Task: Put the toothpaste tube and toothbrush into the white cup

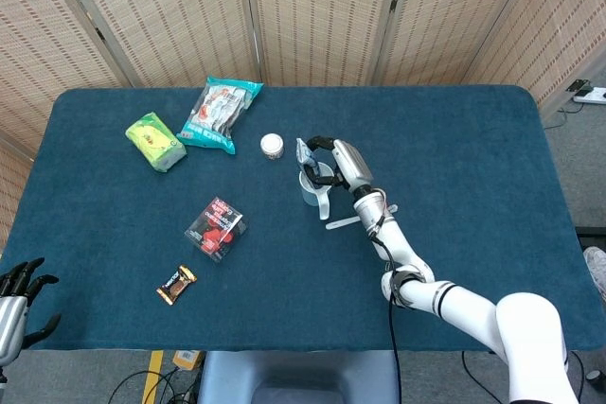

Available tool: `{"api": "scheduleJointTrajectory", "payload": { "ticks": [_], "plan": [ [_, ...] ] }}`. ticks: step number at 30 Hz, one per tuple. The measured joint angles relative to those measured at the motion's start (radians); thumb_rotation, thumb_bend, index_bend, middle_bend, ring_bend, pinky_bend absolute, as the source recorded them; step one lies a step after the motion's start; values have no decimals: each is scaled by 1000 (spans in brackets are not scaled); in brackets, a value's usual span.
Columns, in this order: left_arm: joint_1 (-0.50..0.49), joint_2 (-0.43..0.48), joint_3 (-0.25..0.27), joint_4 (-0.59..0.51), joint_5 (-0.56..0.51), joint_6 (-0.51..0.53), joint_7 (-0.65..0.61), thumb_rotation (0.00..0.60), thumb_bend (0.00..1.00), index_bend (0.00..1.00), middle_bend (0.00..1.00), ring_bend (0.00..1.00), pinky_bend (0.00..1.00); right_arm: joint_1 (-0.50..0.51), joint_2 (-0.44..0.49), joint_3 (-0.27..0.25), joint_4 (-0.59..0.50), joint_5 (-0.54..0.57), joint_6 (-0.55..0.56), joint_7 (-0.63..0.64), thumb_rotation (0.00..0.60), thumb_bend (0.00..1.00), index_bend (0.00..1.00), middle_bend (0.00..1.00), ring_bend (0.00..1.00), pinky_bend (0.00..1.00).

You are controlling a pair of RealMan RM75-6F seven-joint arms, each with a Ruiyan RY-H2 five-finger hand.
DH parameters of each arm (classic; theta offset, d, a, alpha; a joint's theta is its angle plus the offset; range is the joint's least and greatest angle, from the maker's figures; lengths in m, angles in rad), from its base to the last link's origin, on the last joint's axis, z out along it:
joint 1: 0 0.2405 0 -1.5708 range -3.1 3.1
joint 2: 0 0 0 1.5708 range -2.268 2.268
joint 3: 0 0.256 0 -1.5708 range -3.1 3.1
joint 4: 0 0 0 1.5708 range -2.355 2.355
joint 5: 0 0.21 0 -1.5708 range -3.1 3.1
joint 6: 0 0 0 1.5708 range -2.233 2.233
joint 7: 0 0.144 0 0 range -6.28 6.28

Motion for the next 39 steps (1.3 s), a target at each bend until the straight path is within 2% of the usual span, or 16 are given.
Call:
{"api": "scheduleJointTrajectory", "payload": {
  "ticks": [7,14,20,23,25,32,36,39],
  "plan": [
    [1,-1,0,0,-1,1,1,600,310,349,142,124,195,-3,-8,-20,36,-31,-18,47,600,323,521,388,181,159],
    [3,-1,-2,2,1,7,-1,600,310,349,142,125,194,-14,-4,-34,47,-52,-9,61,600,322,383,347,158,157],
    [1,-2,-1,3,5,7,-2,600,310,349,142,124,194,-26,23,-43,25,-60,-11,59,600,322,178,281,118,127],
    [1,-3,-1,2,7,7,-1,600,310,348,142,124,194,-30,37,-48,9,-65,-13,54,600,322,40,213,84,107],
    [1,-2,-2,2,6,7,-1,600,310,348,142,124,195,-34,49,-53,-1,-73,-10,48,600,322,4,174,71,102],
    [0,0,-2,0,10,9,1,600,310,348,142,124,195,-64,119,-60,-88,-116,64,34,600,322,0,145,35,87],
    [-2,0,-2,-1,12,7,3,600,310,348,142,124,194,-96,176,-67,-165,-143,126,13,600,348,3,193,33,86],
    [-4,2,-2,-3,16,9,3,600,311,348,142,124,194,-132,221,-77,-226,-165,188,-21,600,372,78,244,43,86]
  ]
}}
